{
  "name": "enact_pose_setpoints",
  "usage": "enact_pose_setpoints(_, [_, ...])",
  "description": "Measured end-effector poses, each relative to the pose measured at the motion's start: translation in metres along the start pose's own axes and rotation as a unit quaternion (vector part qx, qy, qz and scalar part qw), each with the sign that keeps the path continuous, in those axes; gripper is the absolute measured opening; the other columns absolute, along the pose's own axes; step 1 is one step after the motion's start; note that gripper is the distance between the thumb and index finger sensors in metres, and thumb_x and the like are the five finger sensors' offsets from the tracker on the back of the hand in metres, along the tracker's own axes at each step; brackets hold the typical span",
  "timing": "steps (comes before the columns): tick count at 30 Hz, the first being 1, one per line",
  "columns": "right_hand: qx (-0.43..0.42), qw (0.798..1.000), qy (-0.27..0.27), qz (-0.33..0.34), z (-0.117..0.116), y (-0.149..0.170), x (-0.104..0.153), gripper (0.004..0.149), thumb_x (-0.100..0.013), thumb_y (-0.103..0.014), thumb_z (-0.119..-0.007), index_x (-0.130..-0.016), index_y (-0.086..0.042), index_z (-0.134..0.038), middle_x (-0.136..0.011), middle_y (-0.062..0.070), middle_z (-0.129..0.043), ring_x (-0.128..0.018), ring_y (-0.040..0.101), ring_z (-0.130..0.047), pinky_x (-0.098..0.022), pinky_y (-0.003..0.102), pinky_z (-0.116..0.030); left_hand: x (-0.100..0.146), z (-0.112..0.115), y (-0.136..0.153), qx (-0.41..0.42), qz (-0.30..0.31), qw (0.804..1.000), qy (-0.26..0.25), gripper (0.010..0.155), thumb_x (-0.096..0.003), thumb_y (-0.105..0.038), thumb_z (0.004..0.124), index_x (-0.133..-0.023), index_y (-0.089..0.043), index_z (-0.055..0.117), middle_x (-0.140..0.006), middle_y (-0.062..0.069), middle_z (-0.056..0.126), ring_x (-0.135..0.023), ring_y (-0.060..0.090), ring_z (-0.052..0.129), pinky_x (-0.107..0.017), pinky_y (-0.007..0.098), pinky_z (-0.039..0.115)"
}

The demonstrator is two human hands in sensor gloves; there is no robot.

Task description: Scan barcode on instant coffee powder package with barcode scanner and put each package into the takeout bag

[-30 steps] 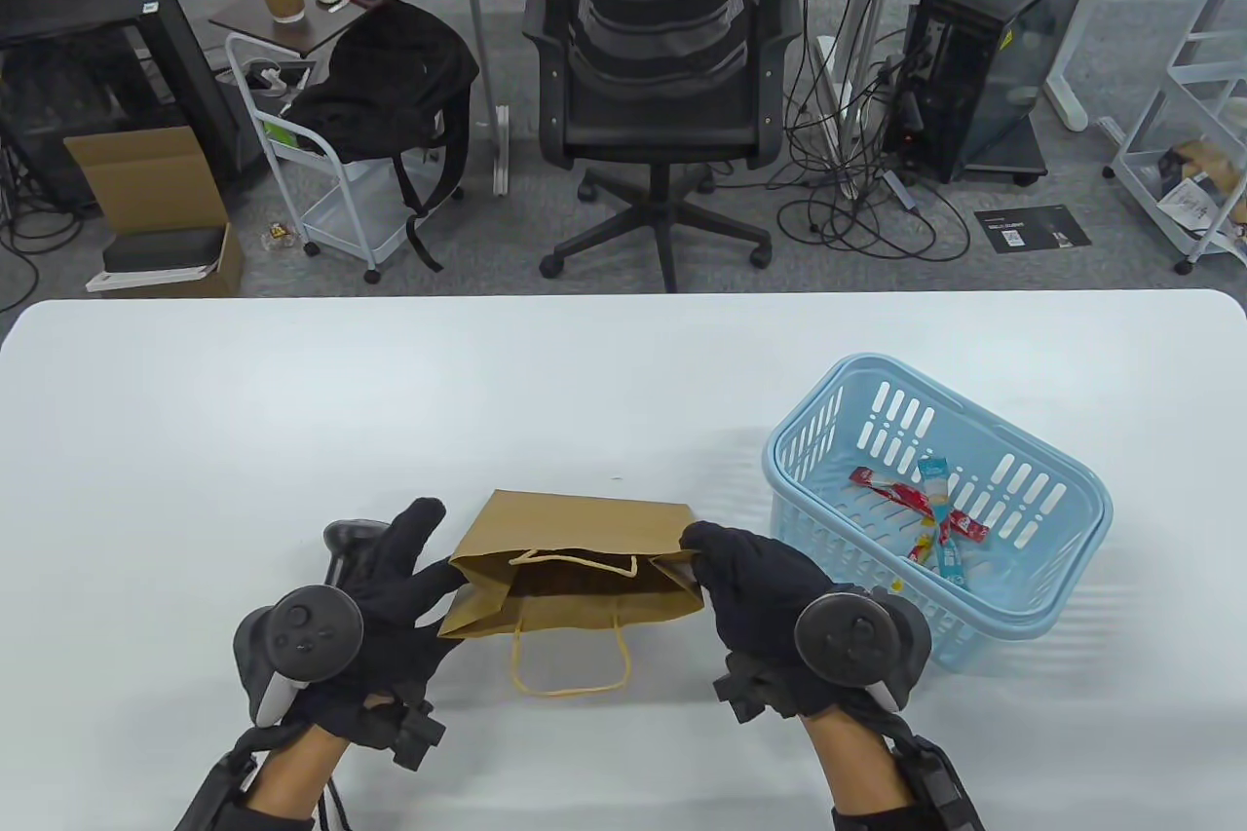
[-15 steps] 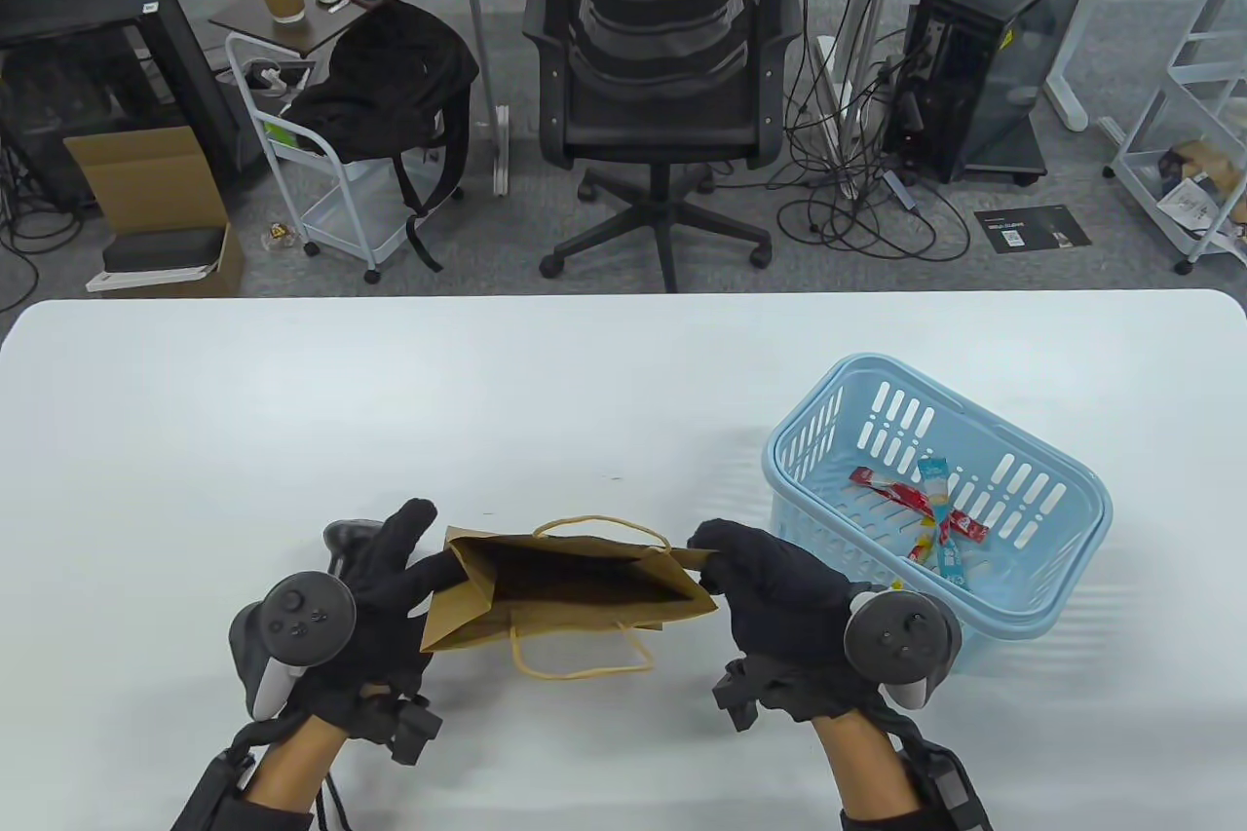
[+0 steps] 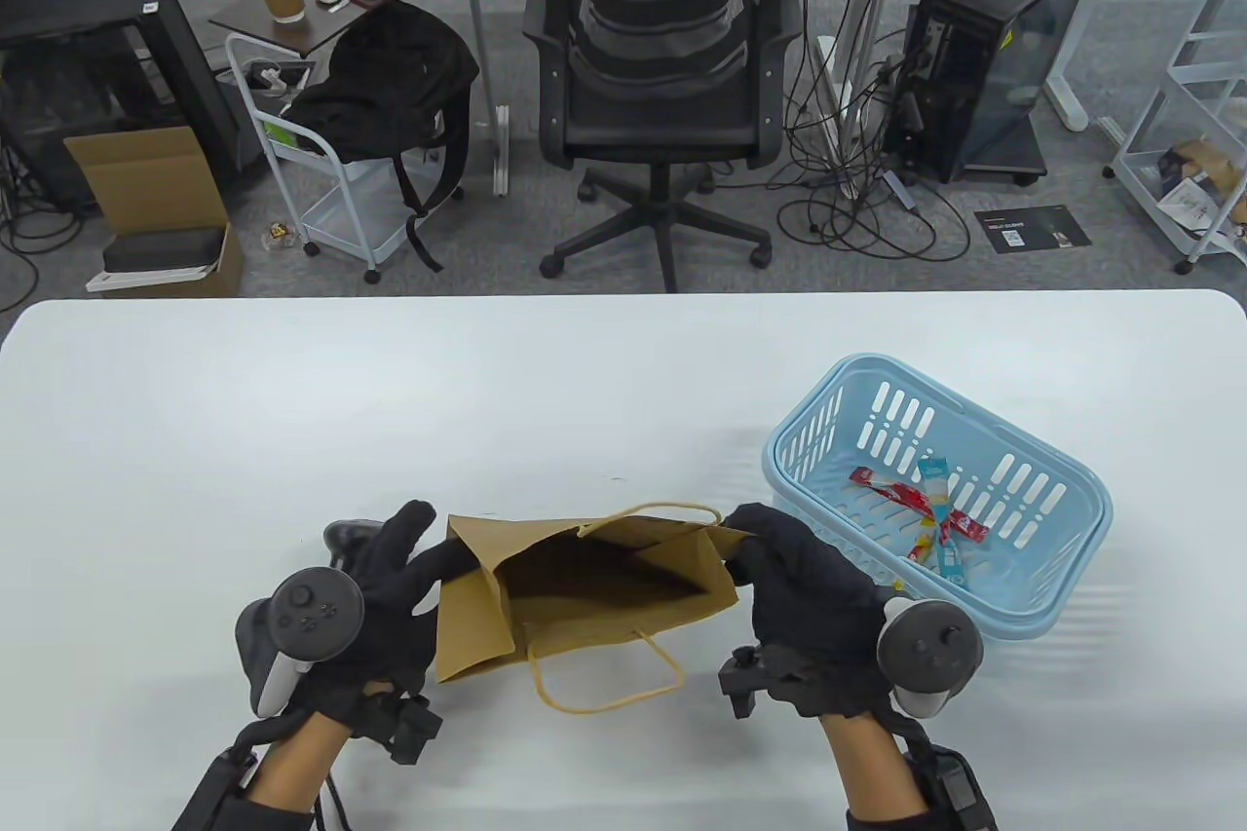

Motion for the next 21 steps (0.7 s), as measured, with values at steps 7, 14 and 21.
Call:
enact_pose_setpoints(7, [-0.027, 0.999, 0.009, -0.019, 0.001, 0.004, 0.000, 0.040, -0.043, -0.035, -0.079, -0.081, -0.027, -0.088, -0.063, 0.005, -0.105, -0.033, 0.011, -0.108, -0.037, 0.034, -0.093, -0.001, 0.002, 0.000, -0.015, -0.010, 1.000, 0.005, 0.077, -0.0405, -0.053, 0.088, -0.107, -0.042, 0.052, -0.123, -0.006, 0.033, -0.119, 0.028, 0.039, -0.086, 0.054, 0.039])
enact_pose_setpoints(14, [-0.049, 0.997, 0.036, -0.039, 0.005, 0.007, 0.001, 0.040, -0.044, -0.036, -0.079, -0.081, -0.026, -0.087, -0.062, 0.005, -0.105, -0.031, 0.010, -0.108, -0.036, 0.033, -0.093, -0.002, -0.001, 0.004, -0.003, -0.027, 1.000, -0.002, 0.077, -0.0389, -0.053, 0.090, -0.105, -0.038, 0.055, -0.122, -0.005, 0.038, -0.117, 0.029, 0.044, -0.085, 0.054, 0.042])
enact_pose_setpoints(21, [-0.073, 0.993, 0.055, -0.068, 0.009, 0.013, 0.001, 0.040, -0.045, -0.036, -0.079, -0.082, -0.024, -0.087, -0.061, 0.006, -0.105, -0.030, 0.009, -0.108, -0.036, 0.032, -0.094, 0.000, -0.005, 0.000, 0.052, -0.005, 0.998, -0.026, 0.066, -0.0405, -0.047, 0.090, -0.100, -0.038, 0.062, -0.119, -0.006, 0.045, -0.115, 0.028, 0.051, -0.084, 0.053, 0.045])
Point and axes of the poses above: the tracker on the back of each hand, its own y axis roughly to the little-finger side, its own x axis roughly from the fingertips to the wrist, z = x × y, the point moved 1 cm from there along -x, roughly from the wrist to the fingertips
